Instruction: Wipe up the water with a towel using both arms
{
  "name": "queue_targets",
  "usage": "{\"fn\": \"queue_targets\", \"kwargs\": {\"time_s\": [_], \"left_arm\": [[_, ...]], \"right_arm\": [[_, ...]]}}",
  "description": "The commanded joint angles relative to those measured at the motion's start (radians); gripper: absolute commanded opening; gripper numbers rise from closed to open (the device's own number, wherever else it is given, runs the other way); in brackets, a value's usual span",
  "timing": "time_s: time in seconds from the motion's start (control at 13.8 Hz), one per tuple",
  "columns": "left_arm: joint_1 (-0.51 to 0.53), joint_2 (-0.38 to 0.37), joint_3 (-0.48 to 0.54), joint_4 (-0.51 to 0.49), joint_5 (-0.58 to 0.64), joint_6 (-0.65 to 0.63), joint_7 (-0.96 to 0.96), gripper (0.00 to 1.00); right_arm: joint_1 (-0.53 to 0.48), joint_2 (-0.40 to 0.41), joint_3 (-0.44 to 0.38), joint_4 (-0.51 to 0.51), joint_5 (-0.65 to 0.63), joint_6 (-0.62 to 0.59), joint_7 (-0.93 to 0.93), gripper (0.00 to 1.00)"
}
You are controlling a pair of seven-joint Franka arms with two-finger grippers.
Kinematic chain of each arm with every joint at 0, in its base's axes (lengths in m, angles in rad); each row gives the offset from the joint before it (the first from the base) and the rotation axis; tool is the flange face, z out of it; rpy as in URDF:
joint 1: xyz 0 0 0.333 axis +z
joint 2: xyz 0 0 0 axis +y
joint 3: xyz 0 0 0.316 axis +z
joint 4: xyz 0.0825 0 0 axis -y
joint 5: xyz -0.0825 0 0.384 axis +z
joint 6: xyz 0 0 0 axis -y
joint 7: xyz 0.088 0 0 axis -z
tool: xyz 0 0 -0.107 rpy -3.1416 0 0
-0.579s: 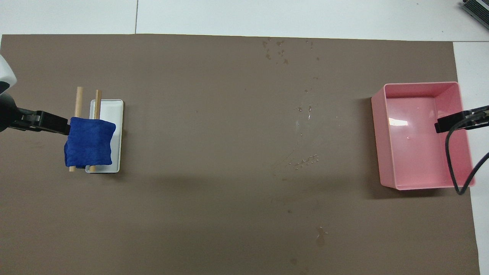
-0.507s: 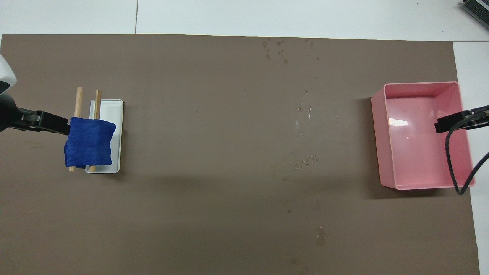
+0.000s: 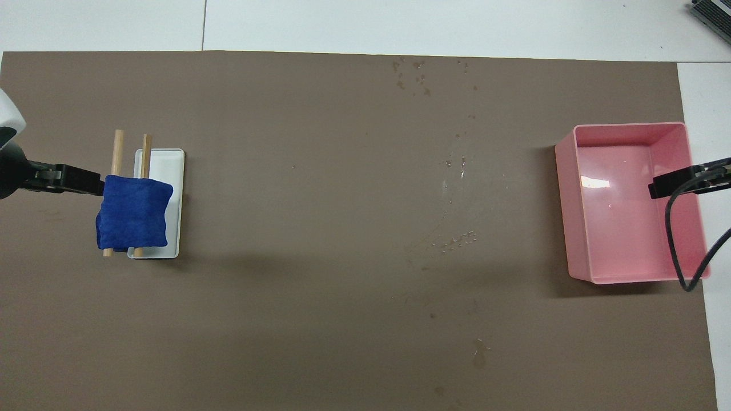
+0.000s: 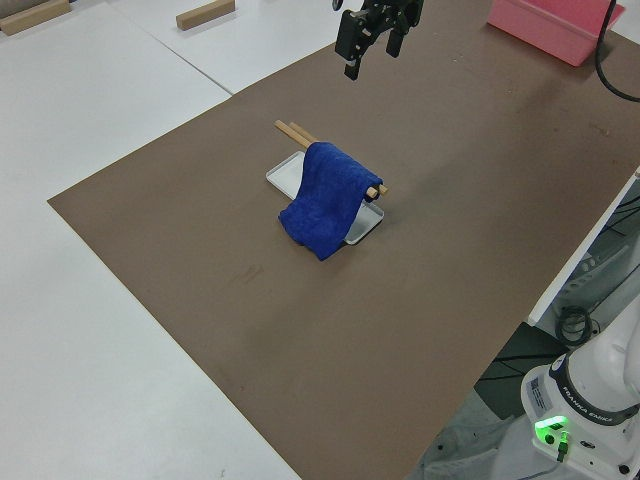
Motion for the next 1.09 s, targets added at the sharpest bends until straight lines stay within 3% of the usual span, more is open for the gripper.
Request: {"fn": "queue_targets", "kwargs": {"time_s": [0.0,0.43,0.72,1.01], "left_arm": [[0.053,-0.030,0.000,-0.107,-0.006,0.100,0.006,1.00],[0.108,-0.013,0.000,-0.387,-0.085,0.443,0.009,0.99],[0.110,0.000,0.000,-0.411,-0.128,0.451,0.006,0.77],[0.110,-0.010,0.000,-0.431,-0.131,0.450,0.001,0.43]], "right_arm": [[-0.006,-0.020,0.002,-0.023,0.048,0.012,-0.026,1.00],[0.010,-0.022,0.023,-0.026,0.129,0.014,-0.173,1.00],[0.074,-0.022,0.034,-0.026,0.142,0.027,-0.268,1.00],[0.186,-0.060,0.034,-0.110,0.151,0.133,-0.295,1.00]]}}
